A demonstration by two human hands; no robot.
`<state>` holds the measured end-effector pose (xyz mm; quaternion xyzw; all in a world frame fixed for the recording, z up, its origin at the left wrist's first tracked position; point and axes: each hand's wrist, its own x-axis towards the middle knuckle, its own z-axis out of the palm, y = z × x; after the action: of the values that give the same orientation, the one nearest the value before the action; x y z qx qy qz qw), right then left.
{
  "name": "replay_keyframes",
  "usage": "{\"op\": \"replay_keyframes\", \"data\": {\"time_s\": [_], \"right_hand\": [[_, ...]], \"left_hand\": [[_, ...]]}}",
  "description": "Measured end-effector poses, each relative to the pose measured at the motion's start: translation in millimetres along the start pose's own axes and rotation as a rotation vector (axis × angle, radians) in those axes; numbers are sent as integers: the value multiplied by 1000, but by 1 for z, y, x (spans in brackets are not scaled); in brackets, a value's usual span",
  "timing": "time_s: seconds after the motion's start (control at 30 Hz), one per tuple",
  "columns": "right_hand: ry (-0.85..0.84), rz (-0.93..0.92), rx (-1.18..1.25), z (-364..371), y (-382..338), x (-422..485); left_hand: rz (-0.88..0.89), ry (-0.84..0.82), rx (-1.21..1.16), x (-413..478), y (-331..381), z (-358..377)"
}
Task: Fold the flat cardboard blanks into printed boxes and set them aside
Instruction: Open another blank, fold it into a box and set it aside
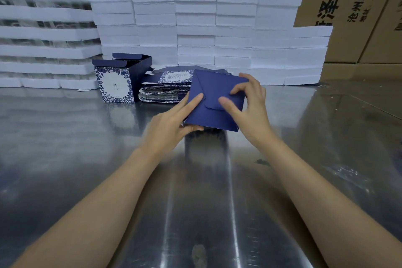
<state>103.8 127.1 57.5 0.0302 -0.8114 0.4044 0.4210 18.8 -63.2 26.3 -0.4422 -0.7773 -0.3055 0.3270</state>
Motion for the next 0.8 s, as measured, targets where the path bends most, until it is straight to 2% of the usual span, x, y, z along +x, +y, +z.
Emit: {"op": "replay_keyframes", "data": {"time_s": [0.07, 0.33, 0.5, 0.6, 0.7, 0.8], "right_hand": [[39, -47, -64, 2, 1, -1], [143, -38, -261, 10, 8, 1], [130, -26, -283, 5, 8, 4], [139, -17, -156, 5, 5, 2], [197, 94, 87, 4, 0, 2], [184, 170, 164, 2, -2, 4]], "left_hand": [[17, 10, 28, 1, 4, 0], [113, 67, 92, 4, 23, -3], [67, 47, 83, 3, 24, -2], [-9, 7, 94, 2, 18, -1], [-99, -10, 82, 1, 14, 1], [-119, -27, 72, 0, 15, 2]]}}
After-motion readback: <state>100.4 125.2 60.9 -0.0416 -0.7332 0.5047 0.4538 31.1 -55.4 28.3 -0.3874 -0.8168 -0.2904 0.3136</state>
